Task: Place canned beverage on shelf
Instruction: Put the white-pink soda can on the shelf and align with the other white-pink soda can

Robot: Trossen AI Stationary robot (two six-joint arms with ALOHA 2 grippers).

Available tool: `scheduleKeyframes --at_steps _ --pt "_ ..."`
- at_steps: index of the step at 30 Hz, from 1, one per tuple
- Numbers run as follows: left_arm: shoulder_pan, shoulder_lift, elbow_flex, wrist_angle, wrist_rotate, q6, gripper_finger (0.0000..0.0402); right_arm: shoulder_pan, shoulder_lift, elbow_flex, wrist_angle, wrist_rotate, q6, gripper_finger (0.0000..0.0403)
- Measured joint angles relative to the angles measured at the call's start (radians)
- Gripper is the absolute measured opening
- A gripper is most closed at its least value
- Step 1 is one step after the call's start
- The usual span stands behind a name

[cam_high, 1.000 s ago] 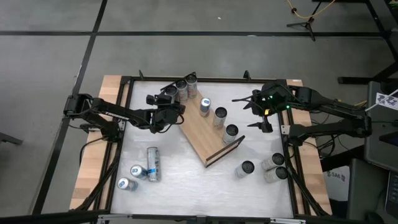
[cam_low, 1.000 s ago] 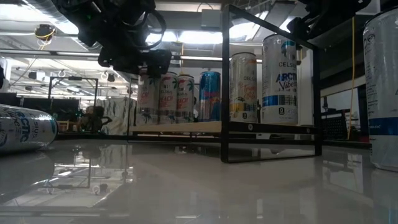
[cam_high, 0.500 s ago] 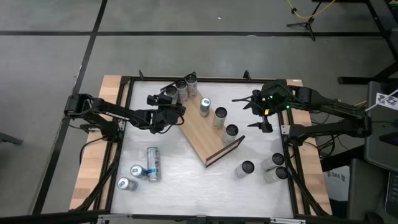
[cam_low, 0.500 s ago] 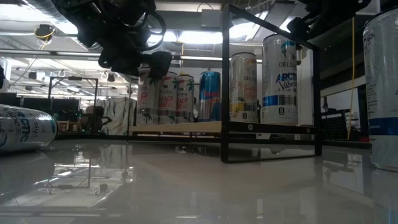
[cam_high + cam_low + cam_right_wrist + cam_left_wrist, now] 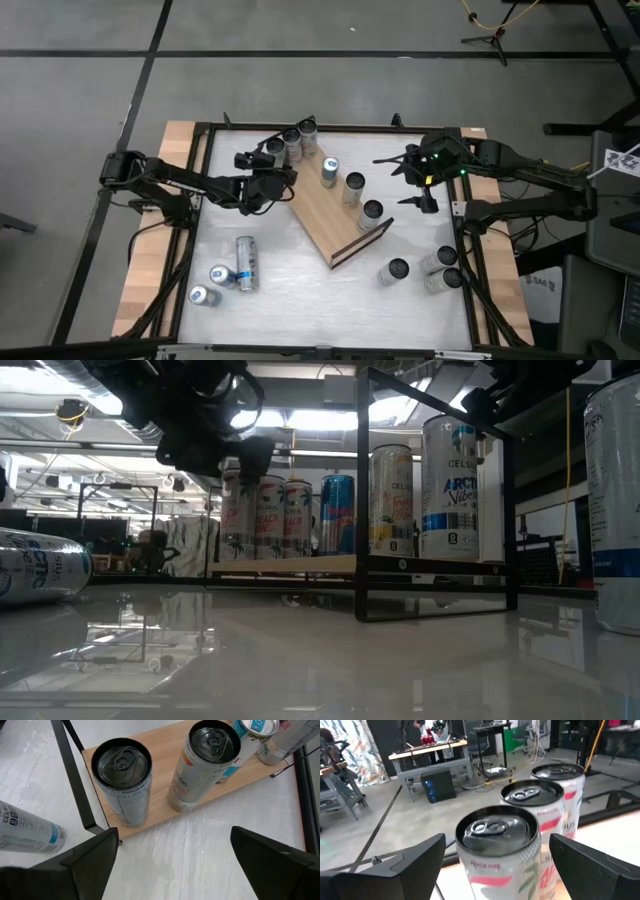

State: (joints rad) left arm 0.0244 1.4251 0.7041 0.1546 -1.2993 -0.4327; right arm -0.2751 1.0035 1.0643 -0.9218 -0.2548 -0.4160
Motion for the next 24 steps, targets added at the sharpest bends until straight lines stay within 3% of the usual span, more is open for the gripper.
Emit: scheduleKeyframes --at_steps 18,21,24 --pt "-0.06 -0.252 0.0 0.026 0.026 0.235 0.0347 0.0 0.0 0.0 0.0 0.0 0.0 0.0379" --pt "-0.039 -0.298 0.0 0.037 0.125 0.3 0.0347 0.0 0.0 0.0 0.0 0.0 0.0 0.0379" --pt "0.003 -0.34 0.0 0.077 0.289 0.322 0.0347 0.0 0.0 0.0 0.0 0.0 0.0 0.0379"
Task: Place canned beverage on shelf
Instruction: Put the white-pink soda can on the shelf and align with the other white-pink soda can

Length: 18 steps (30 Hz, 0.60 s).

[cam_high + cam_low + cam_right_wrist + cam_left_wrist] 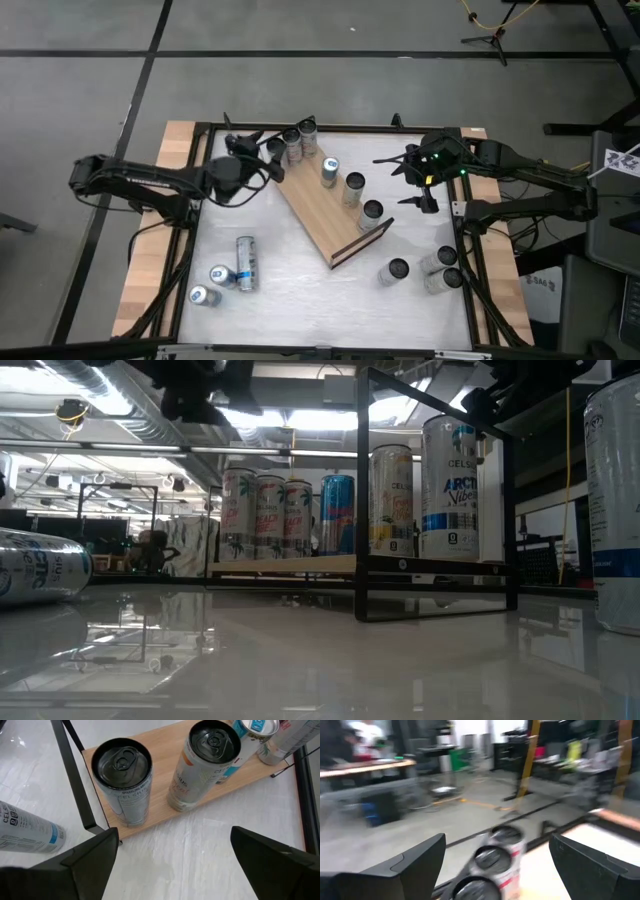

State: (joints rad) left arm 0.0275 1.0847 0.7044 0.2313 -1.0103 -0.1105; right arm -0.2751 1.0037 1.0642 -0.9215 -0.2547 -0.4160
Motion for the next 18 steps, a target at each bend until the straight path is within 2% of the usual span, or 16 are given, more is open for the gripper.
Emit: scheduleKeyframes --at_steps 5,12,18 --pt "0.107 -0.047 0.0 0.058 0.312 0.036 0.0347 0.0 0.0 0.0 0.0 0.0 0.0 0.0379" --pt "0.299 -0.058 0.0 0.061 0.679 0.044 0.0347 0.0 0.0 0.0 0.0 0.0 0.0 0.0379" --pt "0.47 -0.058 0.0 0.034 0.931 0.101 0.0347 0.0 0.0 0.0 0.0 0.0 0.0 0.0379"
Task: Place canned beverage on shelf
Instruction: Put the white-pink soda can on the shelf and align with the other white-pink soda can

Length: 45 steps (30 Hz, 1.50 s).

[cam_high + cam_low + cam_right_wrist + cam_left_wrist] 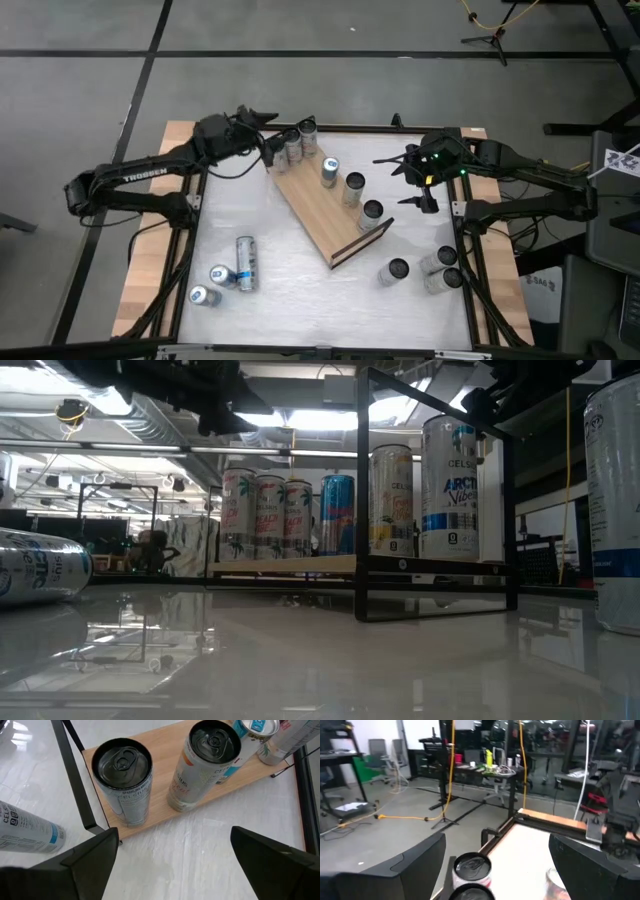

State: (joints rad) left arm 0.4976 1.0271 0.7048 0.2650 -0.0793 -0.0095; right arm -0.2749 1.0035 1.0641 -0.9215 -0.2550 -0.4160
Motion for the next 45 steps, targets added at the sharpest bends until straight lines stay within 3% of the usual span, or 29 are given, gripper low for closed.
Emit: scheduleKeyframes --at_steps 4,16,45 --pt "0.095 -0.001 0.0 -0.08 0.132 0.025 0.0347 0.0 0.0 0.0 0.0 0.0 0.0 0.0379" --pt "0.17 -0.001 0.0 -0.259 0.266 0.137 0.0347 0.0 0.0 0.0 0.0 0.0 0.0 0.0379" --pt "0.17 0.0 0.0 -0.456 0.248 0.176 0.0347 0.0 0.0 0.0 0.0 0.0 0.0 0.0379"
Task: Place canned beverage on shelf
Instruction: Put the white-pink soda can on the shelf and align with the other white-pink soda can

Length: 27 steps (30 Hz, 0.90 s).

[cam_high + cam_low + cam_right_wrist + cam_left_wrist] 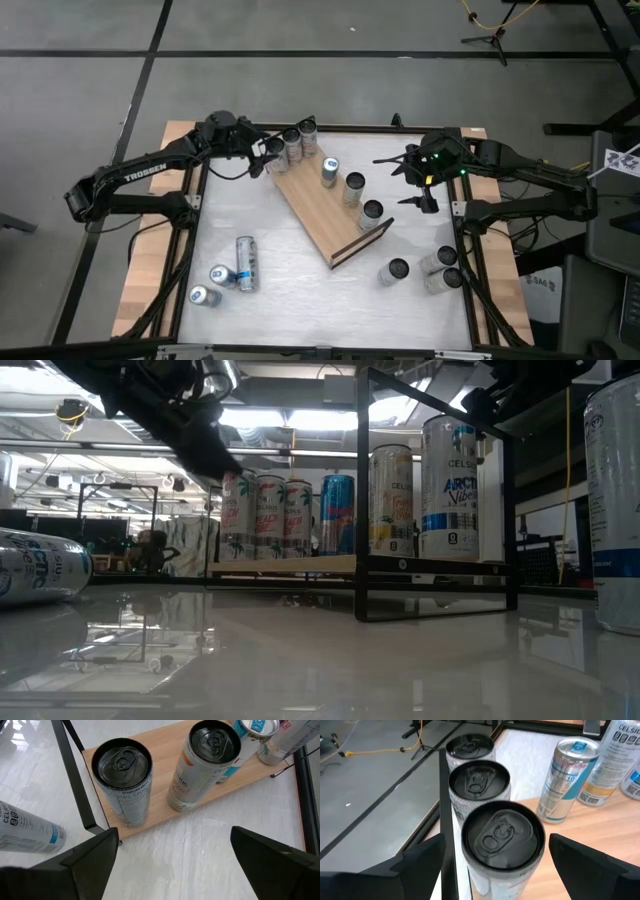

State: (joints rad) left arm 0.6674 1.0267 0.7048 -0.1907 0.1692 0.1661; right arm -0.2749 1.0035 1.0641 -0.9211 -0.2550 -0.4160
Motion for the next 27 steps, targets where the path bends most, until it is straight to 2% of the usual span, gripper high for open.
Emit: scheduleKeyframes --at_steps 12,27 --pt "-0.005 0.001 0.0 -0.013 -0.003 -0.006 0.0347 0.0 0.0 0.0 0.0 0.0 0.0 0.0379" --pt "-0.081 0.001 0.0 -0.011 -0.112 0.002 0.0347 0.0 0.0 0.0 0.0 0.0 0.0 0.0379"
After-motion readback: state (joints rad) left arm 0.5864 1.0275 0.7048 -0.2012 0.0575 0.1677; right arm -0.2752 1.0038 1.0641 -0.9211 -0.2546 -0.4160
